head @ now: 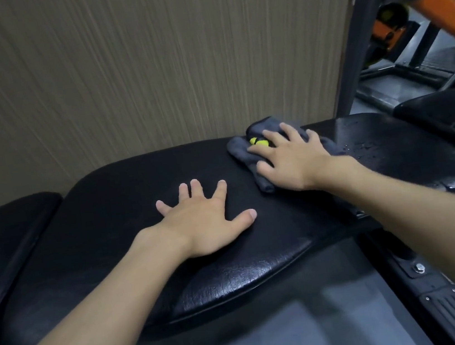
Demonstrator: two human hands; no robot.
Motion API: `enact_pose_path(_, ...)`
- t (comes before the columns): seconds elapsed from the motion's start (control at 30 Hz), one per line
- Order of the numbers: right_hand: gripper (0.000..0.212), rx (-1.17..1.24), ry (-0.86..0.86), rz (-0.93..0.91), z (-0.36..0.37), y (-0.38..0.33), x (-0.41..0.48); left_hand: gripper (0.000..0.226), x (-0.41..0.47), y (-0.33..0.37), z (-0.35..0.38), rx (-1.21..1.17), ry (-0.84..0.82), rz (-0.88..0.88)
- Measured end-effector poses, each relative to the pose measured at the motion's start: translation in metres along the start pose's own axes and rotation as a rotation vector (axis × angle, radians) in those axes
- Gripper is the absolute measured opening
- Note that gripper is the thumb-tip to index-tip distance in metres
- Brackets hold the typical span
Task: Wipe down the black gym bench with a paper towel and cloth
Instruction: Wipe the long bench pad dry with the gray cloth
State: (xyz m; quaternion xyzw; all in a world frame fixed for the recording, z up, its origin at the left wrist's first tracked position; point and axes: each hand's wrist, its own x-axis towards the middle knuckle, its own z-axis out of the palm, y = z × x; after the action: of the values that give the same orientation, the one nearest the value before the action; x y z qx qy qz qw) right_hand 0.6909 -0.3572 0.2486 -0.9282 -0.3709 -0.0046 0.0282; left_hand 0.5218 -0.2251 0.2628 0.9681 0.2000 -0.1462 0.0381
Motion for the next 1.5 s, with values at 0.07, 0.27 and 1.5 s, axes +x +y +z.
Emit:
enact_pose_path(0.07, 0.058, -0.025, 0.043, -0.025, 0.001, -0.003, -0.039, 0.094, -0.001, 0.001, 0.0, -0.002, 0.005, 0.002)
enact_pose_path(0.27, 0.067, -0.112, 0.09, -0.091, -0.002, -0.008, -0.134, 0.09, 0.0, 0.006, -0.008, 0.026, 0.024, 0.026)
enact_pose_path(1.5, 0.072, -0.1, 0.075, 0.075, -0.004, 0.048, -0.105, 0.079, 0.025, 0.061, -0.012, 0.097, 0.139, 0.271)
